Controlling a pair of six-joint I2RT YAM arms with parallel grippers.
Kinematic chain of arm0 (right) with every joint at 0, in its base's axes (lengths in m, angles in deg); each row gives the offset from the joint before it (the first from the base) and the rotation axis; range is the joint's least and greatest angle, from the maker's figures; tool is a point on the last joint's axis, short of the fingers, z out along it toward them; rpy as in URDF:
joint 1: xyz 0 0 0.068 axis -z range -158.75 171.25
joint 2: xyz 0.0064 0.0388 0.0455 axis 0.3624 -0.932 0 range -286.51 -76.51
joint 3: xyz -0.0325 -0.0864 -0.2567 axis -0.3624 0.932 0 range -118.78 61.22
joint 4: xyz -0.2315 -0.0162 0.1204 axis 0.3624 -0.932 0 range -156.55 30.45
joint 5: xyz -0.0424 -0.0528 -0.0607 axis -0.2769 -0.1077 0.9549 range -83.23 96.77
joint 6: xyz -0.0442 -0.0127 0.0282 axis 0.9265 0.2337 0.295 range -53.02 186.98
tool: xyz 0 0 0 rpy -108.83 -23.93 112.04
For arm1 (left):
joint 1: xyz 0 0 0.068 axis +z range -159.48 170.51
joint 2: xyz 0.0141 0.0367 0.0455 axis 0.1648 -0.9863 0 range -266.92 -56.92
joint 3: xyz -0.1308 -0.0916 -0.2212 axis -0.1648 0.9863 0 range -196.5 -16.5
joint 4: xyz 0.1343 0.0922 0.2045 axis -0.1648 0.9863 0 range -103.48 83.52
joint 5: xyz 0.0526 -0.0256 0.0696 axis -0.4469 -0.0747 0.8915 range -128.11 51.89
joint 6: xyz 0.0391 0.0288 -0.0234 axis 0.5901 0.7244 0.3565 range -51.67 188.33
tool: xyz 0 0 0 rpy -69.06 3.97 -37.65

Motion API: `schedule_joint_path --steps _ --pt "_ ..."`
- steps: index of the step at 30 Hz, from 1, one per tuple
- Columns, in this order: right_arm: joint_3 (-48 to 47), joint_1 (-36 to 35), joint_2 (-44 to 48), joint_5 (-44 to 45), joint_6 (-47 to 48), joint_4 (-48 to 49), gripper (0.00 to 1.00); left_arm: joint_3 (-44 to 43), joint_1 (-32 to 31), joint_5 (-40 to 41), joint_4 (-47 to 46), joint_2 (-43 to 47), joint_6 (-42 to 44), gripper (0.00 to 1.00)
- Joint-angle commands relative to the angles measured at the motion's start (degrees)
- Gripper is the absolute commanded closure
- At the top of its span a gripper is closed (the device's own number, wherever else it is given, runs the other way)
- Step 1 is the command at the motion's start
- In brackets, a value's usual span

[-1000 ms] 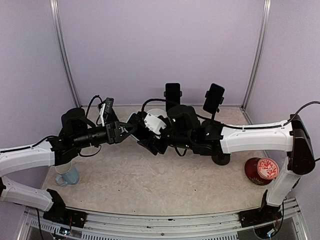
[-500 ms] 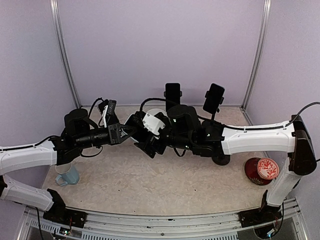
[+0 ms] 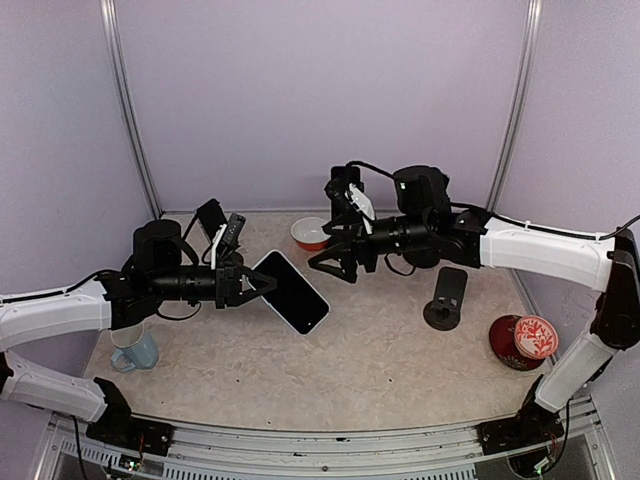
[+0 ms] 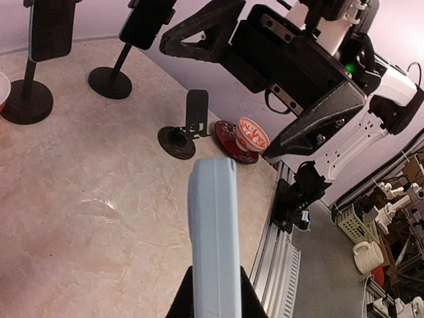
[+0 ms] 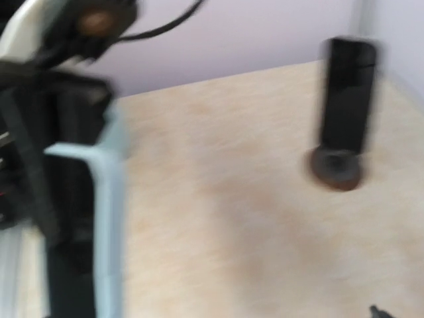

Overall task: Place the phone on the phone stand
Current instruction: Pass from the left arm to the right

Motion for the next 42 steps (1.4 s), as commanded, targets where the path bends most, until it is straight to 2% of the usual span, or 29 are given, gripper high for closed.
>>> schedule_joint_path --steps 1,7,10,18,19,22,25,30,33,37,42 --pt "0.49 -0.57 0.23 -16.04 -1.79 -4.02 0.0 -3.31 -0.2 -6.91 -0.31 2.3 4.37 1.0" --pt "1.06 -0.7 -2.24 -28.79 -5.0 -1.45 0.0 -4.75 -0.27 -7.95 1.72 0.65 5.32 1.0" --pt "0.37 -1.01 -3.53 -29.06 -4.39 -2.67 0.0 -4.5 -0.29 -7.8 0.94 0.21 4.77 1.0" --pt "3.66 1.1 2.25 -2.39 -4.42 -2.57 0.0 -2.46 -0.29 -6.31 0.11 1.54 3.76 1.0" --pt "4.38 2.0 2.83 -1.13 -5.23 -2.35 0.0 -2.31 -0.29 -6.12 0.19 1.82 3.74 1.0" --pt "7.42 4.54 4.37 -4.66 -7.26 0.77 0.0 -2.09 -0.29 -6.09 0.41 2.19 4.34 1.0" --pt "6.8 5.17 4.1 -4.92 -5.89 -1.96 0.0 -2.25 -0.29 -6.38 0.74 1.87 5.05 1.0" --pt "7.81 6.43 7.36 6.38 -5.12 -3.63 0.0 -3.55 -0.29 -7.3 2.47 1.08 6.59 1.0" --pt "11.58 10.65 10.76 13.61 -8.41 -2.62 0.0 -4.12 -0.29 -6.58 3.55 0.97 8.17 1.0" --pt "17.13 17.07 15.24 16.11 -12.62 -1.49 0.0 -5.34 -0.28 -6.21 5.47 0.22 9.65 1.0" --pt "20.66 20.16 19.68 23.9 -15.37 -3.49 0.0 -5.44 -0.14 -4.68 5.34 -0.05 9.71 1.0"
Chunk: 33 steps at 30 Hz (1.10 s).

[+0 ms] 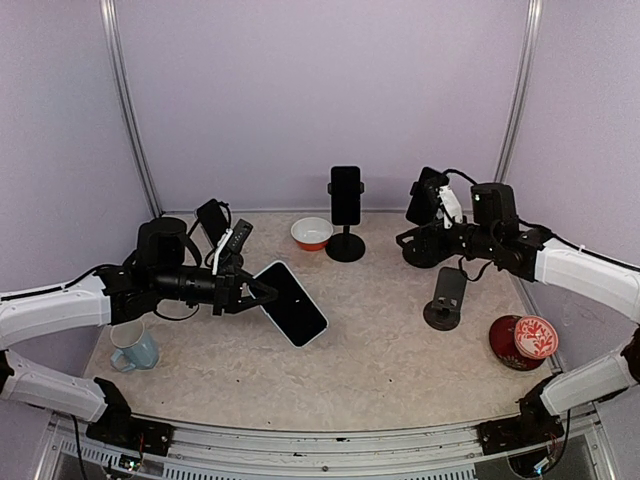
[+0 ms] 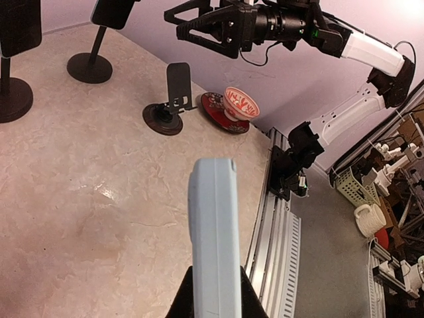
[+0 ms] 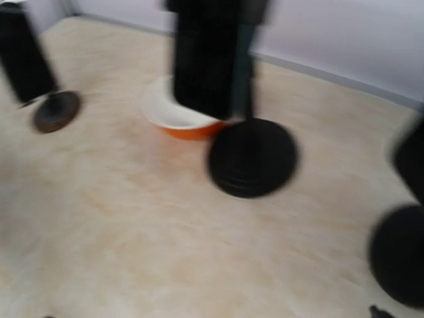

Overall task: Place the phone on the phone stand
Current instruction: Pass from the left arm to the right

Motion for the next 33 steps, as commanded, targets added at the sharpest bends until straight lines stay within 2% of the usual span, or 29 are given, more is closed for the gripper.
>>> schedule_joint_path --steps 1,11,18,20,24,29,33 --pt "3.02 1.55 4.06 8.72 -4.49 -1.37 0.0 -3.04 -0.12 1.16 -2.36 0.35 1.43 1.0" --pt "11.18 3.61 10.74 21.69 -13.15 -6.3 0.0 -2.97 0.74 2.98 -4.18 0.83 -0.11 1.0" --pt "14.61 4.45 14.58 22.87 -15.7 -6.4 0.0 -3.44 2.2 1.1 -5.05 -0.91 -2.24 1.0" --pt "15.08 4.45 15.91 17.27 -14.32 -4.11 0.0 -4.07 2.22 -1.26 -4.95 -2.09 -2.24 1.0" --pt "13.89 4.32 16.71 -1.62 -7.26 1.86 0.0 -7.39 0.86 -6.19 -2.12 -6.0 0.1 1.0" --pt "4.68 0.03 9.3 -21.71 1.25 -2.38 0.0 -14.5 -1.31 -8.84 4.43 -11.8 4.9 1.0" --pt "0.09 -6.52 3.9 -32.84 6.2 -3.9 0.0 -18.57 -1.95 -10.37 6.64 -14.52 7.13 1.0"
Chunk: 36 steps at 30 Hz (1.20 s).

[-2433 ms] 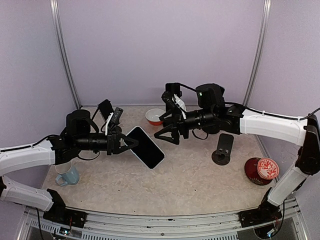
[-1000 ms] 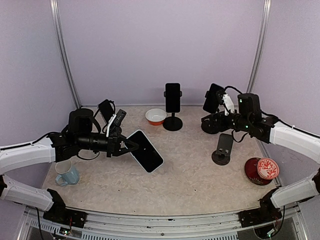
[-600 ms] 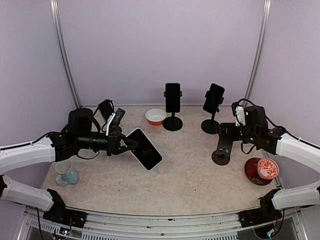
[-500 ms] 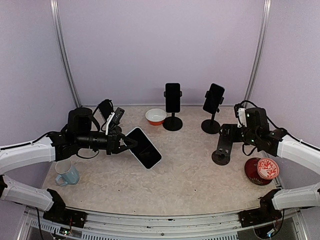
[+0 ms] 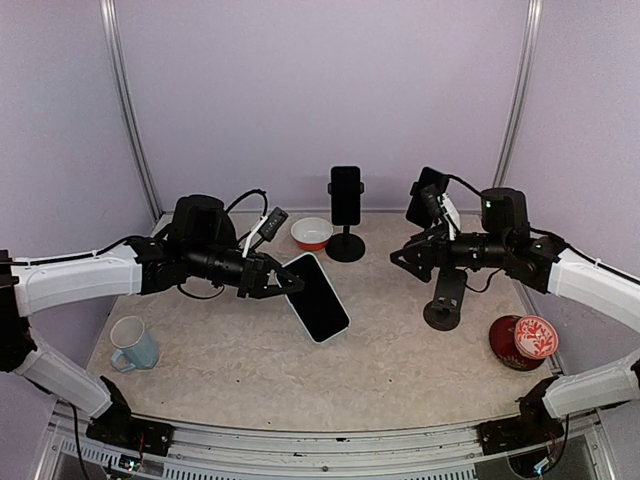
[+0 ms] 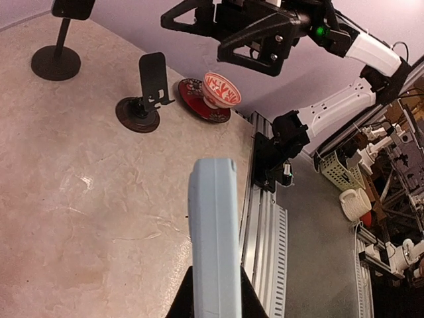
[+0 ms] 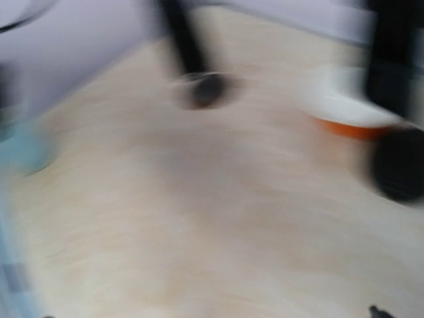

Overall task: Place the phone on the phone stand
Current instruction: Pass from the left arm to the right

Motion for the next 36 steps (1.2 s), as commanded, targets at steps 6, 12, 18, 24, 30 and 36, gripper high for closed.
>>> schedule_joint_path --steps 6,12,18,24,30,36 --pt "-7.62 -14.03 -10.54 -22.97 10.93 -0.93 0.0 -9.46 -1.83 -5.75 6.34 -4.27 7.34 1.0" --pt "-13.77 -16.16 -16.75 -22.17 15.85 -6.77 0.0 -12.02 -3.68 -6.86 10.34 -6.25 10.76 1.0" --pt "-16.4 -16.29 -20.82 -27.16 17.18 -7.92 0.11 -11.91 -4.16 -7.35 10.14 -6.38 11.05 1.0" --pt "-20.02 -16.85 -26.0 -33.22 18.7 -10.75 0.58 -12.18 -4.25 -7.59 10.23 -7.48 11.16 1.0" --pt "-20.88 -16.95 -27.71 -36.17 20.42 -12.13 0.94 -12.14 -4.32 -7.75 10.19 -8.07 11.14 1.0" --pt "-19.57 -16.58 -24.82 -31.5 21.93 -13.02 1.0 -11.95 -4.25 -7.76 10.51 -8.11 10.78 0.86"
